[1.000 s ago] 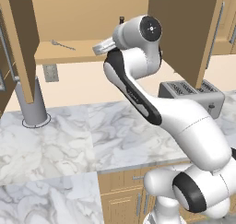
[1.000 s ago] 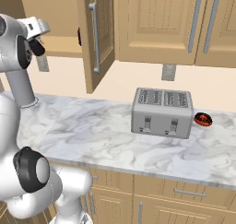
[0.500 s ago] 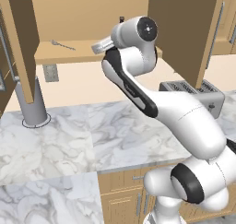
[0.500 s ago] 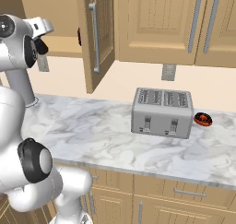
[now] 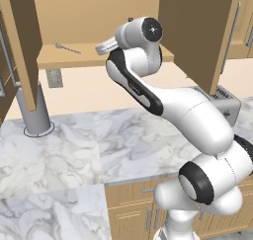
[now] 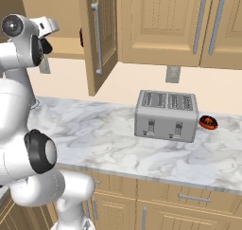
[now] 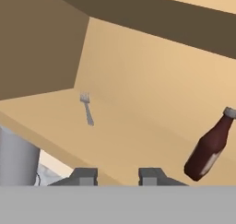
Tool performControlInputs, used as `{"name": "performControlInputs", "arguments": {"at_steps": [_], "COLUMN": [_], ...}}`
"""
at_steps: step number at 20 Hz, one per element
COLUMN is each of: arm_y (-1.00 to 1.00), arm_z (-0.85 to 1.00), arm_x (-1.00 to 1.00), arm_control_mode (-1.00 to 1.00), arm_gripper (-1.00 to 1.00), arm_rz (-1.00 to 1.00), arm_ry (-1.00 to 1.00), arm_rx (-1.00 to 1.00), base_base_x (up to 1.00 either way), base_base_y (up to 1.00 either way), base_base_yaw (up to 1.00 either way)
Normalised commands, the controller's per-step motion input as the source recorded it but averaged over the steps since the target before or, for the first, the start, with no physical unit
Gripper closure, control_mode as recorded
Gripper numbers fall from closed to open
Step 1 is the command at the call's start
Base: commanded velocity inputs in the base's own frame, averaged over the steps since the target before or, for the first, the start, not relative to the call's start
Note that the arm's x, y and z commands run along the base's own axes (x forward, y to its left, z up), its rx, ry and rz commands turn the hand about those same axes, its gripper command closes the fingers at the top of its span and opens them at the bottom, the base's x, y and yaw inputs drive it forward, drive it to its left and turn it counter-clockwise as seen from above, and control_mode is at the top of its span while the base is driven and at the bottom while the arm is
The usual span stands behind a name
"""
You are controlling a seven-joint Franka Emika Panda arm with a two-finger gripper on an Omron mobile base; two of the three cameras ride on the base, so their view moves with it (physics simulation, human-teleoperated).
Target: Pick the shaker and ketchup from the counter and place them in the cabinet.
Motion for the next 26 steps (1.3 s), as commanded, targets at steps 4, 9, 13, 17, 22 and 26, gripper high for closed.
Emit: {"name": "performControlInputs", "arguments": {"at_steps": [4,9,13,17,22,26], "arm_y": [0.12,0.17,0.06,0.00,0.00,0.00], "arm_z": [-0.20,-0.40,-0.04,0.08,0.24,0.14], "arm_x": [0.25,0.18,0.10,0.03,0.04,0.14], "arm_control_mode": [-1.00,-1.00,-1.00,-1.00,-1.00,-1.00], "arm_gripper": [1.00,1.00,1.00,1.00,1.00,1.00], "arm_rz": [0.01,0.03,0.01,0.00,0.00,0.00], "arm_ry": [0.00,0.00,-0.01,-0.04,-0.05,-0.04], "arm_rx": [0.00,-0.01,0.00,0.00,0.00,0.00], "base_base_x": [0.00,0.00,0.00,0.00,0.00,0.00], "base_base_y": [0.00,0.00,0.00,0.00,0.00,0.00], "base_base_yaw": [0.00,0.00,0.00,0.00,0.00,0.00]}}
